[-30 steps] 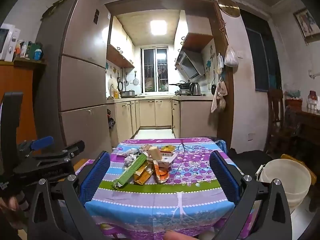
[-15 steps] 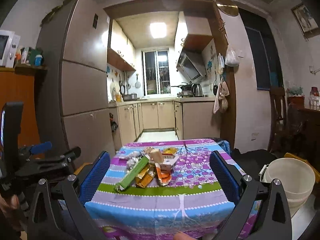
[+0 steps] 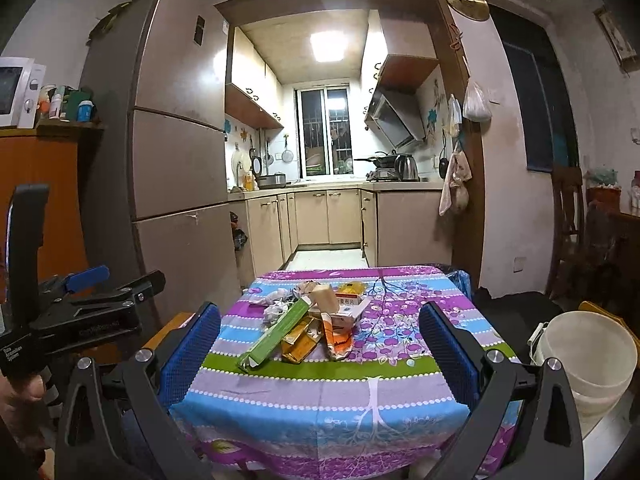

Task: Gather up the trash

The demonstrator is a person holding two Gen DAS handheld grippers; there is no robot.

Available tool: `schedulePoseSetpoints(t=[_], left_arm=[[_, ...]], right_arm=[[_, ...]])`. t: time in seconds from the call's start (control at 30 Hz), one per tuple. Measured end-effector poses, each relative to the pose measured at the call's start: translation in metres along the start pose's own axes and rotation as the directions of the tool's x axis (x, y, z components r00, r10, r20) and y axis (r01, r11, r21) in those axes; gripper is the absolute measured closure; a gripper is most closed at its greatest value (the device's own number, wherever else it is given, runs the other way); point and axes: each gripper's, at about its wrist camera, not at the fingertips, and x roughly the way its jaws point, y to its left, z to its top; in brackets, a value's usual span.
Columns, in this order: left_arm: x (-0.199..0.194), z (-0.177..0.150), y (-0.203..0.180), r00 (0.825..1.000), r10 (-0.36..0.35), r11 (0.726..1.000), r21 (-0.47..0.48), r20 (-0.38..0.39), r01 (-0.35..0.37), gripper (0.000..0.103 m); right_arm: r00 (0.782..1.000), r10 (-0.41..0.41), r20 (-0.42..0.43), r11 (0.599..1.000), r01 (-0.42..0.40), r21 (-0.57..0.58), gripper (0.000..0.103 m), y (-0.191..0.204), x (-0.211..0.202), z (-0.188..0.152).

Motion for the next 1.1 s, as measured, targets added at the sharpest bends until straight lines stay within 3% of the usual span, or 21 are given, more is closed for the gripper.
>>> schedulePoseSetpoints(t=[1.1], left_arm=[[0.0002, 0.0036, 0.0035, 1.0, -0.012, 1.0, -0.012, -0.002, 0.012, 0.005]], right_arm=[[1.0, -0.004, 0.02, 1.0, 0.004, 0.003, 0.004, 0.001, -0.0027, 0.0061]])
